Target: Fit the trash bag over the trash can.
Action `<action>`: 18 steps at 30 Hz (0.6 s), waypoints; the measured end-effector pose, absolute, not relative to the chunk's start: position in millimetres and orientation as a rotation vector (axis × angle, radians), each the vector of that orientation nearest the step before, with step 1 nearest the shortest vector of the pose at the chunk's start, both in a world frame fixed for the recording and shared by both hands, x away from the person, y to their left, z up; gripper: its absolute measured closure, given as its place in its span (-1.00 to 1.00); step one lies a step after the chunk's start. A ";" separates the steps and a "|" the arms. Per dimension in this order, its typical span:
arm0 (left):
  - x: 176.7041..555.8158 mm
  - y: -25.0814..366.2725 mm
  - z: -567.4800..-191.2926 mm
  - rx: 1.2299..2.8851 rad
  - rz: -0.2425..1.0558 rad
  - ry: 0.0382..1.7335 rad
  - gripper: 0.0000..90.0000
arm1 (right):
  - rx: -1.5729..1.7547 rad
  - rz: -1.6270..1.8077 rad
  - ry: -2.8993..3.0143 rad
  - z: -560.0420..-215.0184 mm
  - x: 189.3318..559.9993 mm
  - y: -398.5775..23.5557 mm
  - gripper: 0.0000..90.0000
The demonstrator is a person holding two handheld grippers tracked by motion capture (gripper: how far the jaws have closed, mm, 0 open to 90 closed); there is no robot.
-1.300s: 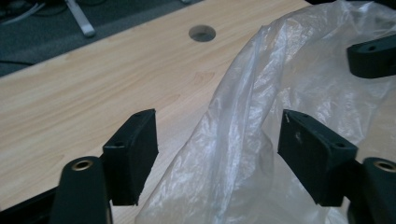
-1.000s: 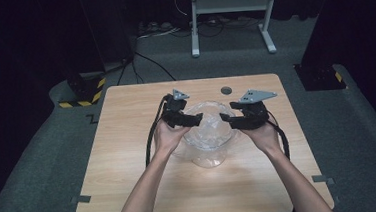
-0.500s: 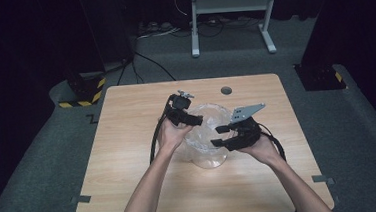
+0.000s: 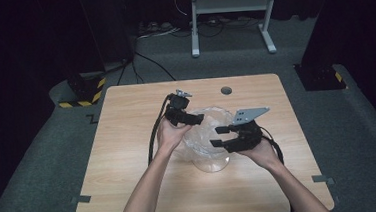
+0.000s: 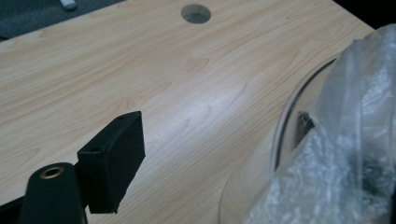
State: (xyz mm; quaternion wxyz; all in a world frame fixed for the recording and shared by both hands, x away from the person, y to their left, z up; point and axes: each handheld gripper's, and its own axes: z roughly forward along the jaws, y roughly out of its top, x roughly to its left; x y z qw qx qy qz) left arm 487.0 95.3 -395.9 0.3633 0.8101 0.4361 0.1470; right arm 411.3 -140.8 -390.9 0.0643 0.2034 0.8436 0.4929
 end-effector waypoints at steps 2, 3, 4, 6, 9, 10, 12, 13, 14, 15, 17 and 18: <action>483.4 95.8 -393.5 2.089 0.391 1.101 -0.59 | 0.658 1.491 2.479 -384.7 415.2 -145.1 0.09; 482.5 95.5 -393.1 2.094 0.401 1.095 -0.56 | 0.677 1.470 2.470 -382.2 418.1 -145.3 0.13; 481.4 94.4 -393.1 2.102 0.406 1.091 -0.55 | 0.689 1.449 2.473 -380.5 420.4 -144.7 0.16; 480.0 92.0 -393.9 2.118 0.411 1.081 -0.53 | 0.698 1.388 2.500 -377.4 426.2 -140.2 0.18; 480.2 91.2 -395.3 2.123 0.404 1.071 -0.53 | 0.747 1.224 2.600 -378.4 438.0 -127.6 0.16; 479.7 91.3 -395.7 2.119 0.395 1.072 -0.53 | 0.765 1.152 2.608 -380.4 442.2 -123.0 0.15; 477.6 93.3 -396.2 2.108 0.384 1.068 -0.54 | 0.800 1.084 2.582 -383.7 448.3 -120.2 0.13; 476.4 95.6 -395.9 2.106 0.390 1.064 -0.54 | 0.831 1.074 2.568 -385.5 451.2 -120.4 0.12; 475.0 97.7 -396.0 2.096 0.380 1.062 -0.54 | 0.858 1.071 2.556 -387.2 453.3 -121.2 0.11; 473.0 100.7 -395.5 2.081 0.366 1.060 -0.55 | 0.875 1.072 2.547 -389.1 454.6 -122.0 0.11; 469.9 103.8 -393.8 2.072 0.371 1.052 -0.55 | 0.872 1.080 2.541 -389.0 453.5 -122.6 0.09; 468.3 104.4 -392.6 2.067 0.374 1.049 -0.54 | 0.852 1.099 2.531 -387.0 451.1 -122.5 0.09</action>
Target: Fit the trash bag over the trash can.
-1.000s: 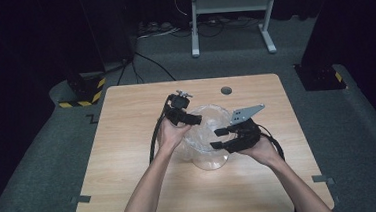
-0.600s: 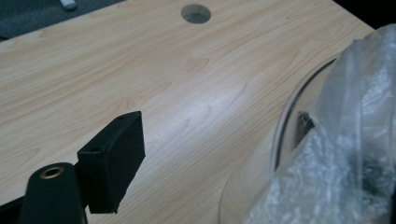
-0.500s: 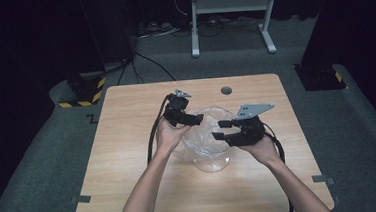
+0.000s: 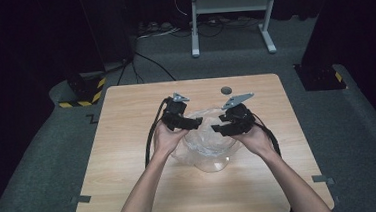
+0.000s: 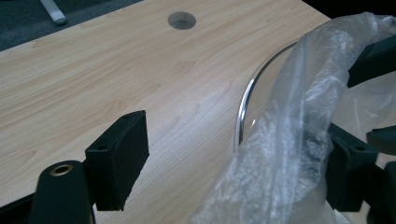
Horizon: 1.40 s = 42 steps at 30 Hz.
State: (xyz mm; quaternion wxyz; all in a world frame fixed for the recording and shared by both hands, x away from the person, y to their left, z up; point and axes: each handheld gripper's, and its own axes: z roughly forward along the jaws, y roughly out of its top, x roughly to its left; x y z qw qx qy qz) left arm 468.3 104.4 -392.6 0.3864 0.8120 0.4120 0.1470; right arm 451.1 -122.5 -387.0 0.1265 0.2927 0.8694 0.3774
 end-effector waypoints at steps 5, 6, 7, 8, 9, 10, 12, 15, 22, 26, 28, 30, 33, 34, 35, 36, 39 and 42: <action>461.8 103.3 -387.2 2.057 0.382 1.021 -0.54 | 0.789 1.105 2.534 -382.2 444.2 -118.6 0.10; 460.6 103.4 -386.4 2.058 0.384 1.017 -0.54 | 0.803 1.064 2.534 -385.0 446.7 -118.5 0.10; 459.4 104.1 -385.6 2.056 0.387 1.013 -0.54 | 0.825 1.029 2.527 -388.2 450.4 -120.0 0.11; 457.8 105.2 -384.8 2.049 0.382 1.013 -0.54 | 0.853 1.042 2.525 -390.3 454.2 -122.8 0.13; 456.3 107.5 -383.7 2.044 0.385 1.009 -0.53 | 0.872 1.065 2.519 -390.3 456.1 -125.1 0.13; 455.1 109.3 -383.0 2.039 0.377 1.010 -0.53 | 0.876 1.047 2.505 -389.9 456.1 -125.0 0.11; 453.1 112.2 -381.6 2.028 0.376 1.007 -0.53 | 0.855 1.057 2.509 -388.9 453.6 -123.7 0.10; 450.3 117.7 -378.7 1.995 0.378 1.005 -0.49 | 0.790 1.132 2.498 -382.7 445.6 -123.1 0.10; 455.2 133.1 -375.0 1.863 0.287 1.034 0.07 | 0.775 1.237 2.448 -375.0 440.4 -132.6 0.15; 458.7 136.7 -374.3 1.854 0.256 1.020 0.33 | 0.759 1.223 2.469 -379.9 438.9 -135.0 0.19; 459.6 136.3 -374.2 1.865 0.261 1.015 0.52 | 0.762 1.215 2.479 -383.9 439.0 -135.5 0.21; 461.5 135.9 -376.1 1.887 0.268 1.018 0.67 | 0.766 1.204 2.487 -386.9 439.6 -135.4 0.21; 465.0 136.5 -380.3 1.904 0.253 1.026 0.90 | 0.756 1.204 2.490 -387.7 439.0 -134.5 0.22; 466.2 137.1 -381.4 1.907 0.245 1.026 0.97 | 0.752 1.203 2.492 -387.5 438.1 -134.0 0.22; 467.4 137.3 -382.4 1.914 0.244 1.025 1.00 | 0.748 1.200 2.493 -387.8 437.7 -133.8 0.22; 468.0 136.8 -383.2 1.922 0.242 1.031 1.00 | 0.747 1.205 2.492 -388.0 437.5 -133.9 0.22; 472.5 133.5 -389.6 1.969 0.255 1.048 1.00 | 0.753 1.212 2.494 -388.0 437.4 -134.2 0.22; 475.3 133.4 -395.0 1.968 0.248 1.058 1.00 | 0.753 1.209 2.498 -387.8 437.2 -134.2 0.22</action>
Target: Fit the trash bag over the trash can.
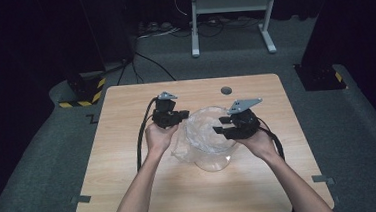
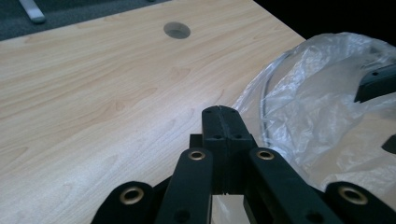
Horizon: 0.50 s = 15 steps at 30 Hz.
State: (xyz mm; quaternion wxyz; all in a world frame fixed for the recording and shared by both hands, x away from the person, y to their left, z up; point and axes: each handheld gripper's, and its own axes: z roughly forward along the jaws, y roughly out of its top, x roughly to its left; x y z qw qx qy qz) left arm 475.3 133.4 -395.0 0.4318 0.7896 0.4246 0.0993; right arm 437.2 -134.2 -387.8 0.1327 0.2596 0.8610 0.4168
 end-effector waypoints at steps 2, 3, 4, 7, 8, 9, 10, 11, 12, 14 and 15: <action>474.0 134.6 -396.1 1.949 0.257 1.077 0.77 | 0.754 1.209 2.500 -387.7 436.9 -134.4 0.22; 472.0 135.5 -396.1 1.936 0.256 1.090 0.63 | 0.752 1.207 2.500 -387.6 436.9 -134.6 0.22; 468.8 138.1 -395.4 1.927 0.276 1.096 0.50 | 0.750 1.202 2.500 -387.5 436.5 -134.9 0.22; 458.9 147.1 -391.3 1.905 0.305 1.104 0.26 | 0.749 1.200 2.495 -387.0 435.6 -136.6 0.22; 455.5 150.3 -390.0 1.890 0.313 1.105 0.21 | 0.749 1.203 2.494 -387.0 435.7 -137.1 0.22; 452.6 153.7 -388.6 1.891 0.319 1.102 0.19 | 0.751 1.201 2.494 -387.4 436.2 -137.3 0.22; 450.7 156.1 -387.8 1.898 0.324 1.099 0.19 | 0.755 1.203 2.496 -387.8 436.6 -137.4 0.22; 448.1 158.5 -387.4 1.899 0.325 1.096 0.19 | 0.759 1.206 2.495 -387.8 436.5 -137.4 0.22; 445.5 161.2 -387.5 1.906 0.325 1.092 0.20 | 0.756 1.205 2.494 -387.8 436.5 -137.4 0.22; 443.1 162.9 -389.1 1.917 0.312 1.088 0.26 | 0.757 1.211 2.491 -387.9 436.6 -137.5 0.22; 442.7 162.8 -390.6 1.928 0.299 1.083 0.31 | 0.760 1.214 2.489 -388.0 436.7 -137.4 0.22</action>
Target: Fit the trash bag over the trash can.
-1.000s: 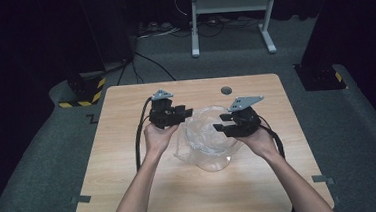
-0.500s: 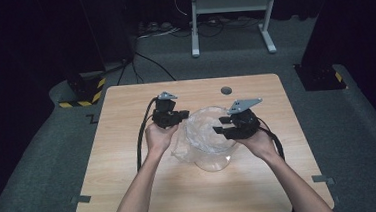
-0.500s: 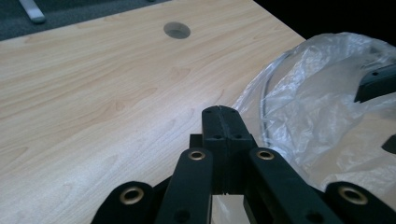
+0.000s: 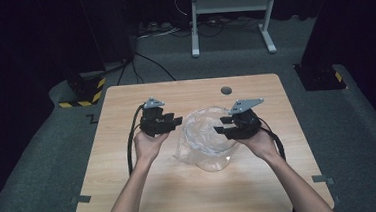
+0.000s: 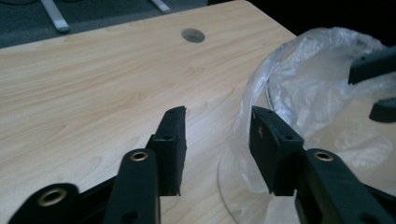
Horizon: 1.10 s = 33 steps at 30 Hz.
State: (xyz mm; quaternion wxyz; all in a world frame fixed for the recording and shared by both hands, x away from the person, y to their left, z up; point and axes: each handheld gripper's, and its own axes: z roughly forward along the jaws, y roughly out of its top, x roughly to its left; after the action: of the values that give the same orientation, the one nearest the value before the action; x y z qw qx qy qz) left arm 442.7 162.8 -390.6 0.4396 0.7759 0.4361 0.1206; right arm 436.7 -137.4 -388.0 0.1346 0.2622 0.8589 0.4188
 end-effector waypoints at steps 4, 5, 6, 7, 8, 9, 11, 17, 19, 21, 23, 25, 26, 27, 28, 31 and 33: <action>445.2 158.6 -400.4 1.962 0.245 1.073 0.65 | 0.755 1.215 2.489 -388.1 436.4 -136.9 0.22; 447.2 156.6 -404.2 1.968 0.228 1.076 0.77 | 0.754 1.215 2.490 -388.1 436.2 -136.9 0.22; 449.0 155.4 -407.1 1.985 0.219 1.076 0.87 | 0.752 1.214 2.492 -388.1 436.2 -137.1 0.22; 451.9 152.6 -412.6 2.006 0.203 1.084 0.94 | 0.754 1.212 2.492 -388.0 436.1 -137.2 0.22; 453.6 151.0 -415.8 2.018 0.194 1.089 0.99 | 0.755 1.210 2.493 -388.0 435.8 -137.4 0.22; 455.6 148.9 -419.7 2.031 0.188 1.092 0.99 | 0.758 1.207 2.493 -388.0 435.5 -137.7 0.22; 456.7 146.1 -424.4 2.031 0.185 1.106 0.99 | 0.760 1.209 2.491 -388.7 435.6 -139.0 0.22; 445.7 154.6 -416.0 1.999 0.291 1.150 0.27 | 0.776 1.200 2.489 -392.1 435.8 -142.6 0.22; 437.2 161.6 -411.1 1.979 0.312 1.148 0.17 | 0.776 1.212 2.482 -391.8 435.4 -142.9 0.22; 429.9 166.6 -408.2 1.970 0.323 1.141 0.12 | 0.774 1.235 2.468 -390.4 434.7 -143.6 0.22; 421.7 170.9 -407.2 1.968 0.315 1.129 0.08 | 0.777 1.257 2.455 -388.3 433.9 -144.9 0.22; 413.9 172.6 -409.4 1.979 0.300 1.116 0.06 | 0.779 1.276 2.448 -387.1 434.3 -146.6 0.24; 409.6 172.0 -412.4 1.985 0.276 1.113 0.06 | 0.784 1.281 2.444 -386.6 434.4 -147.5 0.25; 407.4 171.3 -414.6 1.992 0.270 1.111 0.06 | 0.789 1.290 2.436 -385.8 434.5 -149.4 0.27; 405.0 169.4 -418.3 2.000 0.252 1.103 0.08 | 0.793 1.295 2.431 -385.4 434.6 -150.6 0.31; 401.7 161.7 -430.3 2.031 0.234 1.102 0.25 | 0.801 1.311 2.414 -384.2 434.7 -155.1 0.45; 403.0 155.6 -437.2 2.051 0.213 1.095 0.49 | 0.797 1.310 2.418 -384.8 434.4 -157.0 0.55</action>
State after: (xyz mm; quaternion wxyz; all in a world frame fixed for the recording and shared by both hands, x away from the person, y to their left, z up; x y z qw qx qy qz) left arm 403.0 155.6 -437.2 0.3926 0.8079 0.4314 0.0837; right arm 434.4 -157.0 -384.8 0.1387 0.2758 0.8362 0.4532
